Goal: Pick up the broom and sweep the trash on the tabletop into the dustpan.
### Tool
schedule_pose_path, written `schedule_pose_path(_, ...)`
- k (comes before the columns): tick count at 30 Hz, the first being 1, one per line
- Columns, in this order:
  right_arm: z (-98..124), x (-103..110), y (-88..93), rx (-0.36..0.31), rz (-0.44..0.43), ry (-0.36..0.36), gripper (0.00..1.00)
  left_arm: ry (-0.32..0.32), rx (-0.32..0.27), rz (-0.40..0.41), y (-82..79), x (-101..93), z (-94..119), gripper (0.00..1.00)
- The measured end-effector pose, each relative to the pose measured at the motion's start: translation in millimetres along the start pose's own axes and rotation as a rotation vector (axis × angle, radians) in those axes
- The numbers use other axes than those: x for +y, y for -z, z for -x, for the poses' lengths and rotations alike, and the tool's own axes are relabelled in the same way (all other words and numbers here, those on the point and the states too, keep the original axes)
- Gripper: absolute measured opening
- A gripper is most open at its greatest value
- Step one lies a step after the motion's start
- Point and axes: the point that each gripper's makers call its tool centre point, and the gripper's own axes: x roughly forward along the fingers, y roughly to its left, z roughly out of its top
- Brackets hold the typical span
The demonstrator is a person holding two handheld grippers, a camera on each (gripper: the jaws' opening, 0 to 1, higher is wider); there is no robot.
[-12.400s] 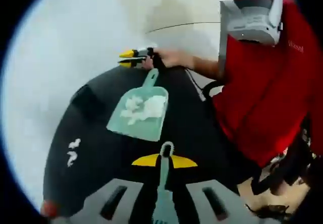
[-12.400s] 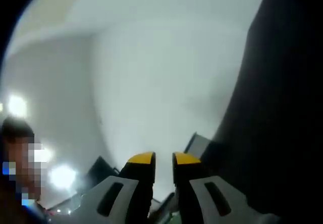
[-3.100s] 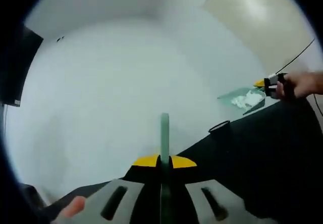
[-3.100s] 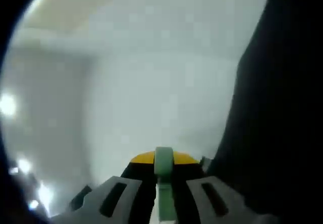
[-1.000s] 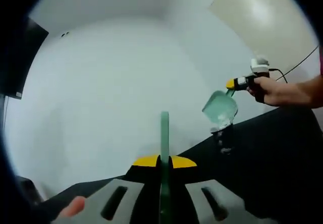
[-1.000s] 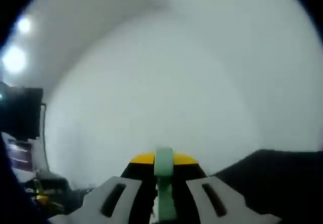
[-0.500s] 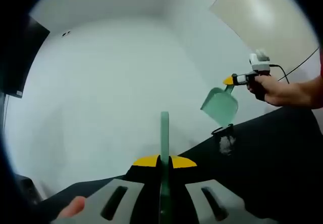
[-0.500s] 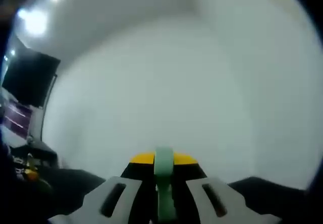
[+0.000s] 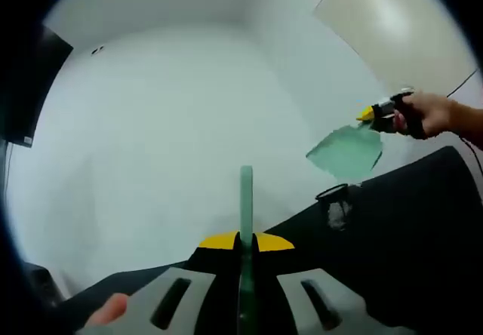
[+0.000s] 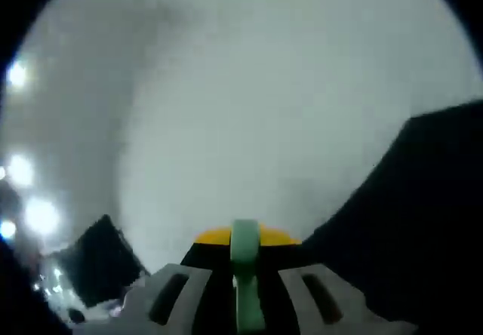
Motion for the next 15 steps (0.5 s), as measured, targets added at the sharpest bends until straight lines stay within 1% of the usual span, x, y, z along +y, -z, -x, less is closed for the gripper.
schedule_pose_path(1, 3, -6, 7.8, 0.026, -0.032, 0.008, 0.11, -0.001, 0.002, -0.003, 0.2, -0.1, 0, 0.04)
schedule_pose_path(2, 6, -15, 19.7, 0.062, -0.082, 0.023, 0.11, -0.002, 0.003, -0.006, 0.4, 0.0, 0, 0.04)
schedule_pose_path(5, 14, -38, 55.2, 0.163, -0.283, 0.062, 0.11, -0.005, 0.006, -0.007, 0.9, 0.6, 0, 0.04)
schedule_pose_path(6, 18, -52, 68.6, 0.2, -0.306, 0.092, 0.11, -0.006, 0.006, -0.007, 1.1, 0.9, 0, 0.04)
schedule_pose_path(7, 20, -63, 76.5, 0.219, -0.299, 0.123, 0.11, -0.007, 0.007, -0.007, 1.1, 1.1, 1, 0.04)
schedule_pose_path(8, 22, -74, 81.0, 0.218, -0.291, 0.158, 0.11, -0.008, 0.007, -0.007, 1.1, 1.4, 1, 0.04)
schedule_pose_path(9, 24, -80, 84.7, 0.218, -0.298, 0.172, 0.11, -0.009, 0.008, -0.007, 1.1, 1.6, 1, 0.04)
schedule_pose_path(11, 29, -92, 91.1, 0.219, -0.335, 0.21, 0.12, -0.01, 0.008, -0.006, 1.2, 1.7, 1, 0.04)
schedule_pose_path(15, 36, -106, 95.0, 0.201, -0.361, 0.245, 0.13, -0.006, 0.009, -0.007, 1.3, 1.1, 1, 0.04)
